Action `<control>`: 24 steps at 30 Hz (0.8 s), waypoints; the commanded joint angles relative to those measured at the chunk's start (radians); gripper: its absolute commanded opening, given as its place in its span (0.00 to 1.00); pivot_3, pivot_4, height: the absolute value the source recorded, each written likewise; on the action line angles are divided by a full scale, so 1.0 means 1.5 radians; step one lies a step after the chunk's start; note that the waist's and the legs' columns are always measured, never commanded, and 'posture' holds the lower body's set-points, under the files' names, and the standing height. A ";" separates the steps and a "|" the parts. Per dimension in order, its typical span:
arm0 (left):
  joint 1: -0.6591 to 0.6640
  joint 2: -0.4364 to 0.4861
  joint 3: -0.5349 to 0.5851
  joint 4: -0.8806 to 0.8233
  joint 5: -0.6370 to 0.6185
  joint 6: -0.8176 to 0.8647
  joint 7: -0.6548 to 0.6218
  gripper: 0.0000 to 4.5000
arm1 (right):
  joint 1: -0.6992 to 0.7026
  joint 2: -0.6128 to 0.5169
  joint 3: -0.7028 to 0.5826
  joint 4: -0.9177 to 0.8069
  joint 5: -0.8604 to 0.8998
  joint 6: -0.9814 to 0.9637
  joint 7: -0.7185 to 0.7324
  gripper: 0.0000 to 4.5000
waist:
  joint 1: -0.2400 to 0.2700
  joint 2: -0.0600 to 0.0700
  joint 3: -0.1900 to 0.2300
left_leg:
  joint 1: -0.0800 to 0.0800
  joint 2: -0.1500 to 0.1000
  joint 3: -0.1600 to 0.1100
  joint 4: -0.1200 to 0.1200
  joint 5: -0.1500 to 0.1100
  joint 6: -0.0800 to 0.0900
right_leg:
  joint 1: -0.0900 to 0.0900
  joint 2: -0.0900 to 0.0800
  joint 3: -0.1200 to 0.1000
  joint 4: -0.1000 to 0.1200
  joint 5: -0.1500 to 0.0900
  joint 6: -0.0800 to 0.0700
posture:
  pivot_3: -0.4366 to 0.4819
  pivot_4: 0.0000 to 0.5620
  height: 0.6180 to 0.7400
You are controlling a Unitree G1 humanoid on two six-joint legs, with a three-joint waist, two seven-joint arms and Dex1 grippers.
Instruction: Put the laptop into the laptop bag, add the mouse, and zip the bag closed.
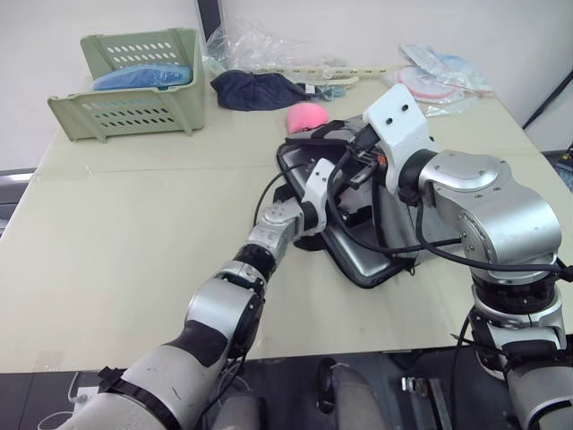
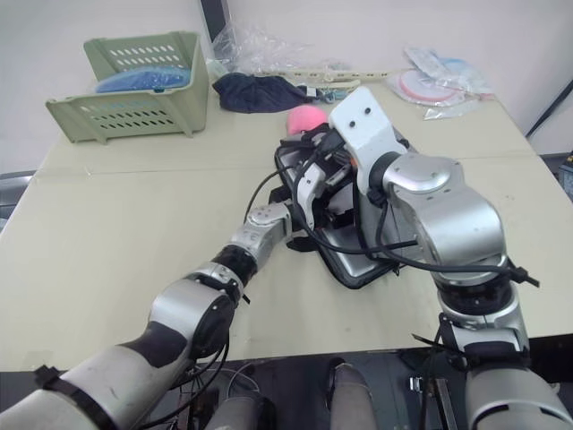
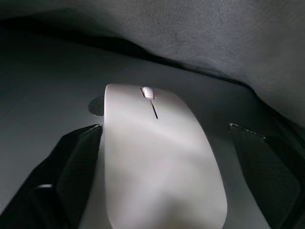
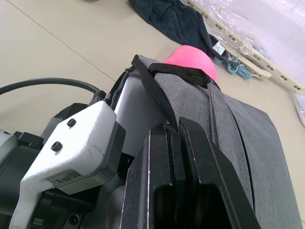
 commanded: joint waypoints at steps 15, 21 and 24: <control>0.074 0.071 -0.017 -0.179 0.016 0.072 -0.092 0.98 | -0.010 0.006 -0.012 -0.057 0.002 -0.008 -0.008 0.00 | -0.001 0.000 0.000 | 0.000 0.000 0.000 0.000 0.000 0.000 | 0.000 0.000 0.000 0.000 0.000 0.000 | 0.48 0.27 1.00; 0.218 0.123 -0.040 -0.489 -0.015 0.241 -0.115 0.98 | 0.008 0.012 -0.009 -0.046 0.003 -0.021 -0.005 0.00 | -0.003 0.000 0.000 | 0.000 0.001 0.000 0.000 0.000 0.000 | 0.000 0.000 0.000 0.000 0.000 0.000 | 0.48 0.27 1.00; 0.290 0.156 -0.038 -0.668 -0.054 0.364 -0.110 0.98 | 0.028 0.016 0.000 -0.049 0.006 -0.033 -0.001 0.00 | -0.003 0.000 0.000 | 0.000 0.001 0.000 0.001 0.000 0.000 | 0.000 0.000 0.000 0.001 0.000 0.000 | 0.48 0.27 1.00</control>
